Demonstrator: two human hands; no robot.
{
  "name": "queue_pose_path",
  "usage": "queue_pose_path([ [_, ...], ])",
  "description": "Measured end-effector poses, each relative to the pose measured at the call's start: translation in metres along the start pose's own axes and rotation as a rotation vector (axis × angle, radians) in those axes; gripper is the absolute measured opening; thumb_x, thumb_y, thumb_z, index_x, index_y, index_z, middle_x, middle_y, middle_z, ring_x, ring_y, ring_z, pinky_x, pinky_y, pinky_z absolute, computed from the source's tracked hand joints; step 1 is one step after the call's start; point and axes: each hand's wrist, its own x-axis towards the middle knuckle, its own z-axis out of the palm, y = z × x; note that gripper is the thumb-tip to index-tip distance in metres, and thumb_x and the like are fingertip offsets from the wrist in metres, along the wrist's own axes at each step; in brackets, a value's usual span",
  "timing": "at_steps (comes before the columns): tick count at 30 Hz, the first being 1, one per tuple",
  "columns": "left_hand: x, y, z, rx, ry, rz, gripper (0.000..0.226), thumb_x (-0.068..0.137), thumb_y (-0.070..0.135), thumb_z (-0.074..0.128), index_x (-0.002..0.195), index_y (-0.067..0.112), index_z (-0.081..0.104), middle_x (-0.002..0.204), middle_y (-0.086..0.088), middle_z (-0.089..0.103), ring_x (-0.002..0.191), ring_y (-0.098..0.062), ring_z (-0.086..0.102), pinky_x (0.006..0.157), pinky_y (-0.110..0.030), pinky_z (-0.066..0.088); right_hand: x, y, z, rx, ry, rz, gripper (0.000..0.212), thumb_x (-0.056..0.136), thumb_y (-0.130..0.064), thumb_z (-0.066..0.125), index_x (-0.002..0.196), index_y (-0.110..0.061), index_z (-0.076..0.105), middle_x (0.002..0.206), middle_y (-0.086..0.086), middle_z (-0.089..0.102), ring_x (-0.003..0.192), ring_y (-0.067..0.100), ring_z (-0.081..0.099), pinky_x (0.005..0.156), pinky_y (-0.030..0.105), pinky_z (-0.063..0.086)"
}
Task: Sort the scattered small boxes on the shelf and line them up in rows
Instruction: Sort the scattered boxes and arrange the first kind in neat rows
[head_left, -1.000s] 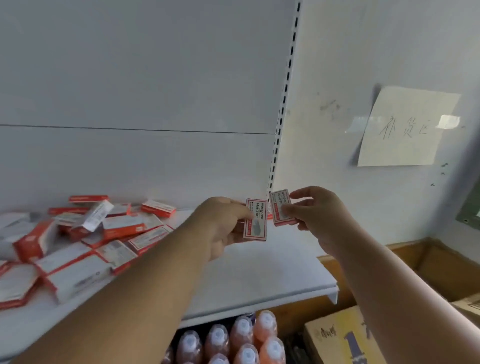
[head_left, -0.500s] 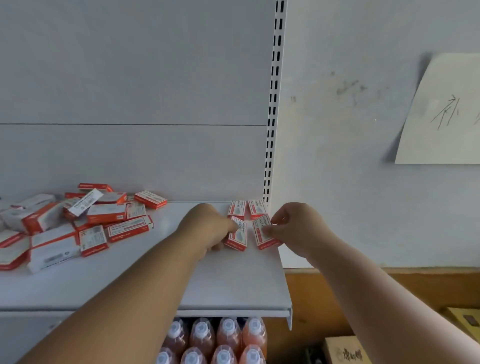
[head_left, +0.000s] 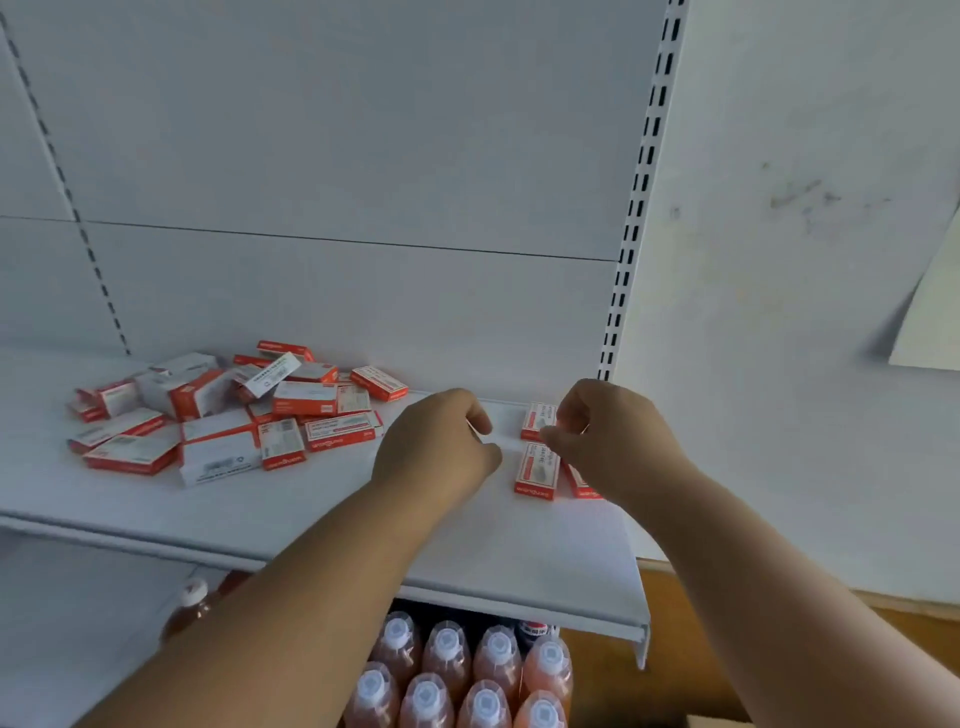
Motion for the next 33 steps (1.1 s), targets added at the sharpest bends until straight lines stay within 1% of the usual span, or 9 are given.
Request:
queue_pose_path([
  [4,-0.01,-0.036,-0.034,-0.011,0.071,-0.014,0.018,0.081,0.031,0.072,0.091,0.035,0.058,0.08,0.016,0.063,0.072,-0.005,0.059,0.054,-0.022,0.04,0.002,-0.047,0.013,0.015,-0.055,-0.12,0.015,0.082,-0.034,0.07,0.084,-0.03,0.056,0.08,-0.012,0.06,0.07,0.001,0.054,0.053,0.018,0.034],
  [10,-0.003,-0.104,-0.094,0.047,0.1,-0.017,0.014,0.078,0.028,0.068,0.086,0.035,0.058,0.081,0.013,0.066,0.078,-0.011,0.062,0.069,-0.028,0.053,0.01,-0.136,0.057,0.047,-0.04,-0.257,0.014,0.084,-0.033,0.069,0.089,-0.029,0.057,0.088,-0.012,0.061,0.075,0.007,0.055,0.056,0.016,0.036],
  [13,0.009,-0.148,-0.124,0.06,0.119,0.03,0.014,0.077,0.026,0.068,0.083,0.034,0.058,0.077,0.013,0.065,0.077,-0.01,0.06,0.06,-0.025,0.043,0.019,-0.18,0.092,0.042,-0.02,-0.264,0.013,0.083,-0.03,0.069,0.092,-0.027,0.061,0.09,-0.009,0.063,0.077,0.01,0.056,0.058,0.018,0.037],
  [19,0.049,-0.224,-0.181,0.079,0.026,0.129,0.018,0.08,0.028,0.071,0.09,0.035,0.058,0.089,0.012,0.067,0.081,-0.013,0.06,0.063,-0.027,0.044,0.044,-0.254,0.159,0.03,-0.001,-0.168,0.02,0.081,-0.029,0.07,0.098,-0.029,0.059,0.099,-0.008,0.063,0.088,0.013,0.057,0.067,0.023,0.04],
  [21,0.062,-0.234,-0.191,0.066,-0.021,0.174,0.022,0.081,0.032,0.074,0.097,0.034,0.06,0.095,0.012,0.066,0.082,-0.011,0.06,0.058,-0.022,0.039,0.053,-0.262,0.17,-0.017,0.011,-0.096,0.036,0.077,-0.038,0.074,0.108,-0.03,0.057,0.107,-0.004,0.062,0.096,0.017,0.056,0.074,0.027,0.044],
  [24,0.076,-0.241,-0.194,0.063,-0.085,0.23,0.031,0.084,0.034,0.073,0.112,0.03,0.061,0.111,0.01,0.067,0.092,-0.013,0.062,0.058,-0.016,0.037,0.063,-0.266,0.179,-0.203,-0.059,0.002,0.082,0.067,-0.056,0.077,0.137,-0.032,0.042,0.13,-0.001,0.055,0.12,0.025,0.046,0.092,0.038,0.043],
  [26,0.084,-0.244,-0.192,0.051,-0.121,0.246,0.031,0.086,0.03,0.069,0.115,0.031,0.059,0.117,0.007,0.067,0.094,-0.014,0.062,0.064,-0.018,0.042,0.07,-0.265,0.183,-0.282,-0.1,0.02,0.088,0.067,-0.053,0.077,0.142,-0.033,0.035,0.138,-0.002,0.052,0.124,0.027,0.045,0.098,0.043,0.044],
  [29,0.093,-0.247,-0.19,-0.004,-0.15,0.236,0.031,0.09,0.032,0.064,0.12,0.031,0.057,0.122,0.007,0.065,0.096,-0.011,0.057,0.07,-0.021,0.045,0.076,-0.262,0.185,-0.171,-0.056,-0.001,0.079,0.067,-0.044,0.081,0.135,-0.034,0.041,0.124,-0.004,0.059,0.108,0.021,0.057,0.085,0.034,0.054],
  [33,0.099,-0.247,-0.189,-0.234,-0.22,0.079,0.042,0.095,0.041,0.057,0.135,0.031,0.048,0.134,0.006,0.061,0.109,-0.014,0.06,0.066,-0.016,0.045,0.066,-0.265,0.183,0.041,0.112,-0.141,0.079,0.066,-0.035,0.086,0.132,-0.036,0.042,0.123,-0.011,0.056,0.093,-0.001,0.054,0.07,0.01,0.045],
])
